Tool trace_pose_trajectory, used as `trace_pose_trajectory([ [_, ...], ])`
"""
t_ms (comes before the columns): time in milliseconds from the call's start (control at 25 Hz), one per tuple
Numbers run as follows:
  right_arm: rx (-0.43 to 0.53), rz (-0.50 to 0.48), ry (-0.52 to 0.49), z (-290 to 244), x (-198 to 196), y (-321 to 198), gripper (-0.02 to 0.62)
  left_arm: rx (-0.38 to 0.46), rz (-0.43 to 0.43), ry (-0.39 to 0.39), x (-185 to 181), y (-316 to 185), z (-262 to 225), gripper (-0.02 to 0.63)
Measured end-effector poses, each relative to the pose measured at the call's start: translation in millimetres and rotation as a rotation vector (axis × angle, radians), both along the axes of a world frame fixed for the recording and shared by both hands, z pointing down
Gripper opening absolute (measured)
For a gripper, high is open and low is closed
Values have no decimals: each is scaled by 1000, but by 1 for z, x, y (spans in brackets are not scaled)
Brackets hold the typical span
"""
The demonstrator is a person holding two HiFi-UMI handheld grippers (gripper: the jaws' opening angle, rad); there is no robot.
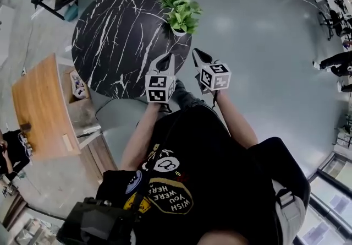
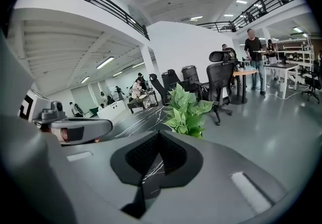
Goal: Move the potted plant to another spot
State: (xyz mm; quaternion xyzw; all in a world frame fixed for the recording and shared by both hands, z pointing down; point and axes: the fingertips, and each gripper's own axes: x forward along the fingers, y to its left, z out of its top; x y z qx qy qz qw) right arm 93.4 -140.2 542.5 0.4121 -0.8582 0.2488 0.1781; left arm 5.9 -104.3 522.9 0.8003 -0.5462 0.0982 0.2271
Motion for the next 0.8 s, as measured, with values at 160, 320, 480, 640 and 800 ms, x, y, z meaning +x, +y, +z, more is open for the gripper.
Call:
trace_pose_trajectory([
  [160, -50, -37, 0, 23, 7, -37, 3, -33, -62, -12, 3, -29, 19, 5],
  [320, -121, -78, 12, 70, 12, -80, 102, -54, -130, -13, 0, -50, 28, 5],
  [480, -157, -7, 56, 107, 16, -129, 207, -46, -173, -20, -6, -61, 30, 5],
  [640, -215, 48, 29, 140, 10, -169, 223, -77, -197, 11, -10, -57, 40, 5],
  [800, -242, 36, 43, 170, -3, -187, 235, -104, -213, 31, -16, -46, 50, 5],
])
